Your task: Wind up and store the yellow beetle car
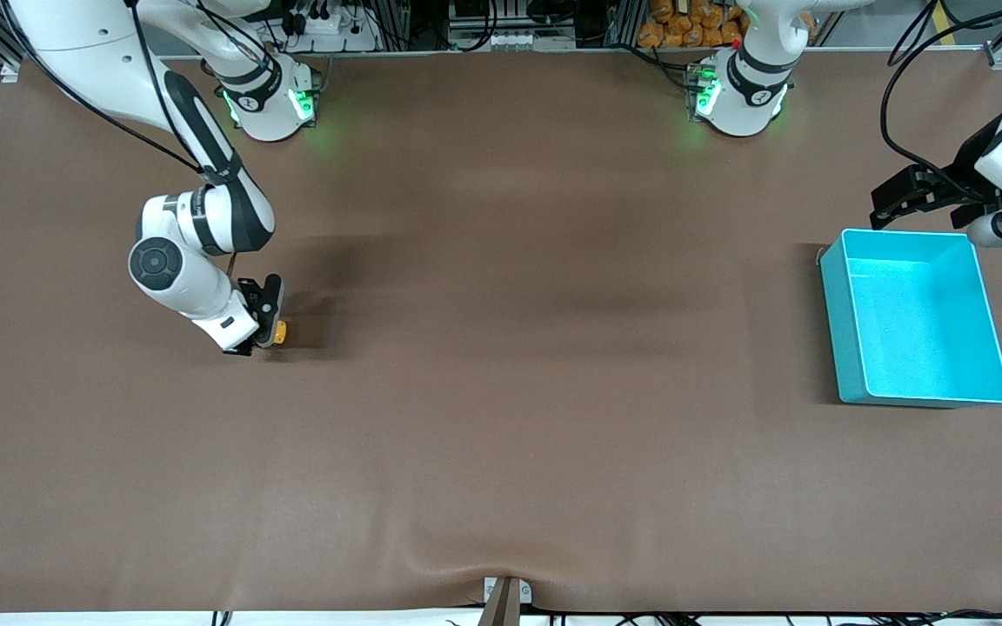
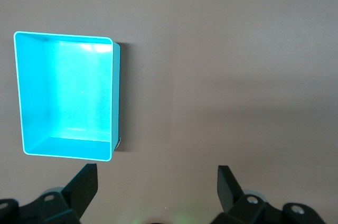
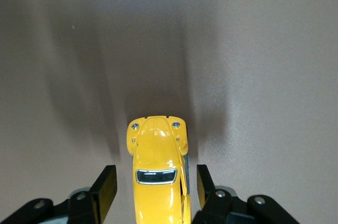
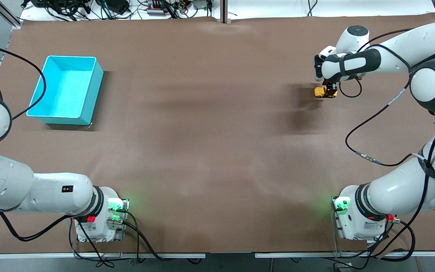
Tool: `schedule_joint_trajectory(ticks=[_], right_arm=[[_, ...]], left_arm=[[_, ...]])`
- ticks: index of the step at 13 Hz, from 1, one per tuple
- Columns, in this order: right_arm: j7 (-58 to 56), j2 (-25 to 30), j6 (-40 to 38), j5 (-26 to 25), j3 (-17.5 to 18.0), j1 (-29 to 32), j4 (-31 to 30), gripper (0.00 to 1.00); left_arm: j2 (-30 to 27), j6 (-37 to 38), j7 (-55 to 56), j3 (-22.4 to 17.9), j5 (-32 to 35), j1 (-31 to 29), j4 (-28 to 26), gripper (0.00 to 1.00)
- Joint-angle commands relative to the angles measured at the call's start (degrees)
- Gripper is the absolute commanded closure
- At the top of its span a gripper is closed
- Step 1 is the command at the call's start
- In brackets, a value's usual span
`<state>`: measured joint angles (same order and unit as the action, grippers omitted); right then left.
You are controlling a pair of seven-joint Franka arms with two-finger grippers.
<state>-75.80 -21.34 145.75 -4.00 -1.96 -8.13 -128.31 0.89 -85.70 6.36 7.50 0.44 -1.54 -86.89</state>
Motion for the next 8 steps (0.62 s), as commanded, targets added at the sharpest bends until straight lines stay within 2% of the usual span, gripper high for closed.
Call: schedule_joint_trajectory(ticks=[1, 3, 5, 8], right_arm=[[-0.14, -0.28, 0.85, -1.80, -0.42, -0.49, -0.19, 0.36], [-0.14, -0.37, 0.85, -1.80, -0.42, -0.49, -0.19, 0.44], [-0.14, -0.72, 0.93, -1.80, -0.42, -0.49, -0.19, 0.56], [-0.14, -1.33, 1.90, -1.80, -0.42, -0.75, -0.19, 0.62]], left_arm=[[-0.54, 0.10, -0.12, 0.24, 0.43, -0.22, 0.23, 0.00], [-0.54, 0.10, -0.03, 0.24, 0.43, -0.22, 0.23, 0.00], [-0.54, 0.10, -0.03, 0.24, 0.43, -0.22, 0.23, 0.00], [-0.63, 0.10, -0.03, 0.24, 0.43, -0.30, 0.23, 0.00]])
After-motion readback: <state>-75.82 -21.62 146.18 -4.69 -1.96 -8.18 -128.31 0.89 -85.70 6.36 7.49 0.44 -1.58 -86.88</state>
